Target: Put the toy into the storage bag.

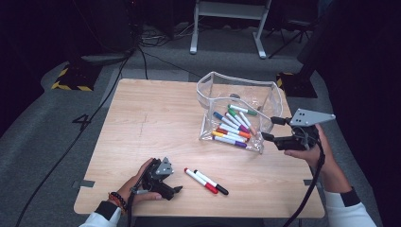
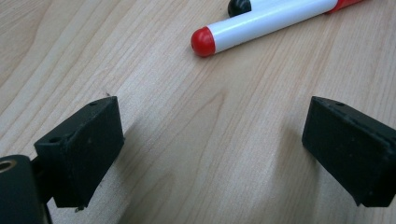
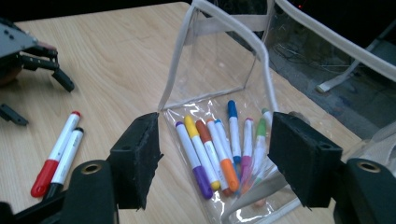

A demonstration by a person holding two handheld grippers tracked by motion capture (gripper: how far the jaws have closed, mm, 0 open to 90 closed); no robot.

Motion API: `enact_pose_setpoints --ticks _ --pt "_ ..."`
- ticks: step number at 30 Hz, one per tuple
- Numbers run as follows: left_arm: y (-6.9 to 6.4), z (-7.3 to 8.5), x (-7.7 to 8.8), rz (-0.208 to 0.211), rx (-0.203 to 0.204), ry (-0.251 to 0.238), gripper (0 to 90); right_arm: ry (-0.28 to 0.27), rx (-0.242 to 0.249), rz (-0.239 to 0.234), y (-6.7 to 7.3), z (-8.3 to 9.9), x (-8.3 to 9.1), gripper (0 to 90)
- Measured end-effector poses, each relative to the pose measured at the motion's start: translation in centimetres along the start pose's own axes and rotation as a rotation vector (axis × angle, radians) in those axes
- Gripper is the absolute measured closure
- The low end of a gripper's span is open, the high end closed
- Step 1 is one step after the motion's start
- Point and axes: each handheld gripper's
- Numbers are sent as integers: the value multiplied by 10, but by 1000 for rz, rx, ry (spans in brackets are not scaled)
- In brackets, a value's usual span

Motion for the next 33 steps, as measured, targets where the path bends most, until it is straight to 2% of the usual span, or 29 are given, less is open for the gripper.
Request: enact_pose_setpoints --ticks 4,8,13,16,19,24,27,33 --pt "0 0 0 0 1 1 57 -8 -12 -36 9 15 -3 337" --pt "0 0 0 0 1 1 57 13 -21 -69 18 32 -13 337" --pt "0 0 0 1 1 -1 57 75 2 -103 33 50 -36 337" --pt "0 0 0 0 1 -1 57 90 -7 -145 42 57 -51 337" --pt "0 0 0 0 1 -1 57 122 4 -195 57 68 -68 339" --pt "0 0 0 0 1 -1 57 180 30 -246 77 82 -91 342" --pt "0 0 0 0 0 -1 57 205 27 -275 84 88 -103 342" --pt "0 0 0 0 1 -1 57 249 29 -303 95 98 -119 343"
Point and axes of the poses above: each handheld gripper's, and its own axes: x roughly backward along the jaws, z roughly out of its underside, y roughly to its left, and after that the axes turned 12 degrees about -x, right-handed
